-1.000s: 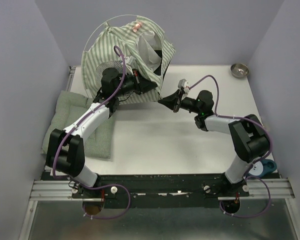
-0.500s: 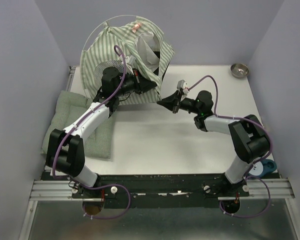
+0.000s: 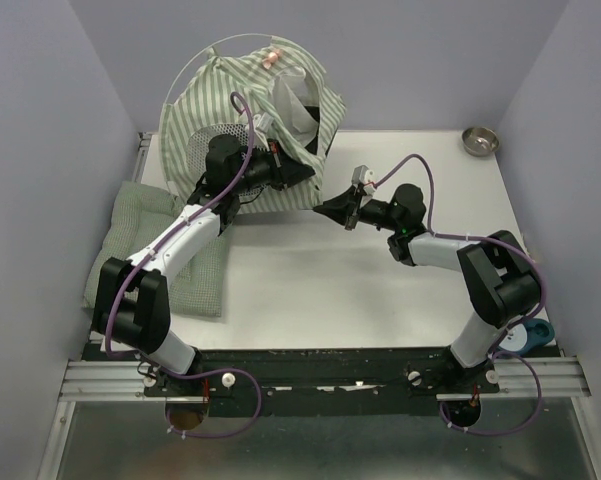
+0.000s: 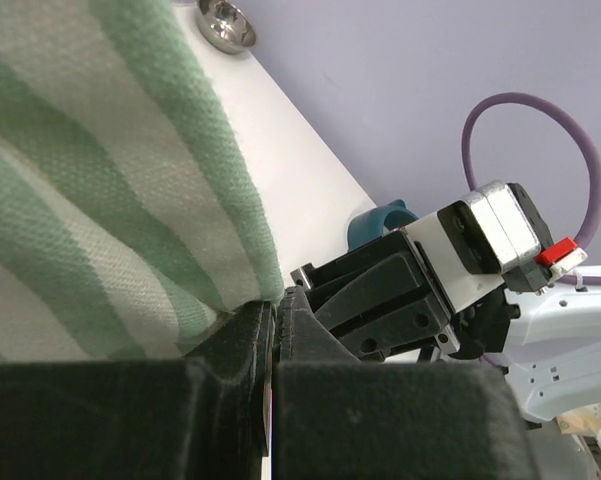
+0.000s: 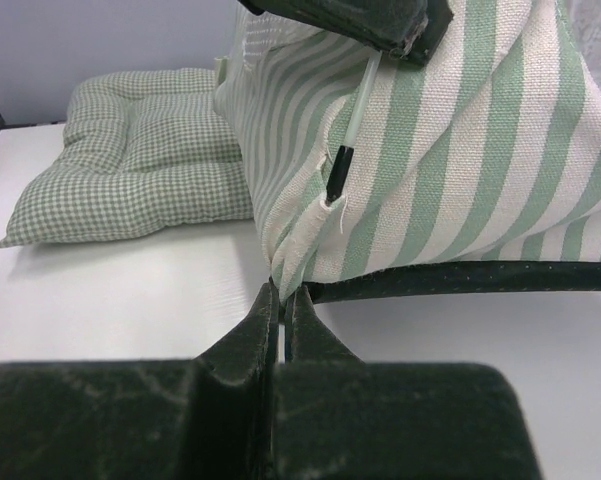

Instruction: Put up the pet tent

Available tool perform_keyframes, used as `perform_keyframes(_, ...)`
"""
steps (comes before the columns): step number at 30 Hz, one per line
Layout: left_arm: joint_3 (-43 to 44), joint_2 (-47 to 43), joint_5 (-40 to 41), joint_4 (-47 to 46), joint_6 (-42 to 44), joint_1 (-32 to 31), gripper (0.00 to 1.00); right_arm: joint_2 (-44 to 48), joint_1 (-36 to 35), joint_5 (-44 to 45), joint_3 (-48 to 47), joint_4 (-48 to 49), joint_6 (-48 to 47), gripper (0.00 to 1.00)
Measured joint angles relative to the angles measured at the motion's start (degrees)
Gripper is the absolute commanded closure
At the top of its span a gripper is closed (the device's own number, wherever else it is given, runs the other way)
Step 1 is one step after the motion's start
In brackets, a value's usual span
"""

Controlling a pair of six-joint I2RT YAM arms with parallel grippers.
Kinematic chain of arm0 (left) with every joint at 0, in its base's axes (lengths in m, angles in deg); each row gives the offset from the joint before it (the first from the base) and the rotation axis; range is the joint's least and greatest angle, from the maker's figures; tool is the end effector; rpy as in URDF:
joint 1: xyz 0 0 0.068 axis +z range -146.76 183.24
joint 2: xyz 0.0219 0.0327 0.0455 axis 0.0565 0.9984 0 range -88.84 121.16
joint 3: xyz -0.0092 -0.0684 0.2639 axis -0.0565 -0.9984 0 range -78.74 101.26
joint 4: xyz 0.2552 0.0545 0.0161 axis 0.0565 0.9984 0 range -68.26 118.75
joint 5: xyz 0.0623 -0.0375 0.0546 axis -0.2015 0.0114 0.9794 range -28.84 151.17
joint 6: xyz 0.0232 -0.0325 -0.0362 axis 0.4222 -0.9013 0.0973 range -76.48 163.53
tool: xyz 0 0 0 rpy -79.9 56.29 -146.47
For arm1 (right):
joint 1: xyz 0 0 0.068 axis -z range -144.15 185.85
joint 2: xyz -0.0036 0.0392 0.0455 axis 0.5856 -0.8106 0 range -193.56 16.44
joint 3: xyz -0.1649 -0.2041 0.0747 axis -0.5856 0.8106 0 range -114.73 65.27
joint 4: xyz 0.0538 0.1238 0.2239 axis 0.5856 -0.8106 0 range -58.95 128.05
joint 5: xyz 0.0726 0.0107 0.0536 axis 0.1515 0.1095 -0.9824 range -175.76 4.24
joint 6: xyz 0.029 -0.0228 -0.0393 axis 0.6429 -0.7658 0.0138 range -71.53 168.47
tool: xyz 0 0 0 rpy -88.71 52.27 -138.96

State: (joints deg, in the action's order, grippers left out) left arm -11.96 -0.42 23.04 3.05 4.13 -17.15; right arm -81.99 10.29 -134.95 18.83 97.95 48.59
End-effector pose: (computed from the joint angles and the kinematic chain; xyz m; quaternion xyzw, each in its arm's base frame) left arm 0.3340 -0.1476 0.3375 0.1086 0.7130 -0.5297 0.4463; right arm 0.3070 0.1766 0.2319 -0.4376 0.5133 0.4189 0.6078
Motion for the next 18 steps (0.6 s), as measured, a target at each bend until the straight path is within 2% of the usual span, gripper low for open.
perform_keyframes(11,0.04,-0.22,0.0,3.89,5.77,-0.17,1.0,0.0,0.0,-0.02,0.0,-0.74,1.66,0.99)
perform_keyframes(18,-0.59,-0.26,0.37,5.27,9.53,-2.6,1.0,0.0,0.0,-0.44,-0.33,-3.41,2.91,0.99)
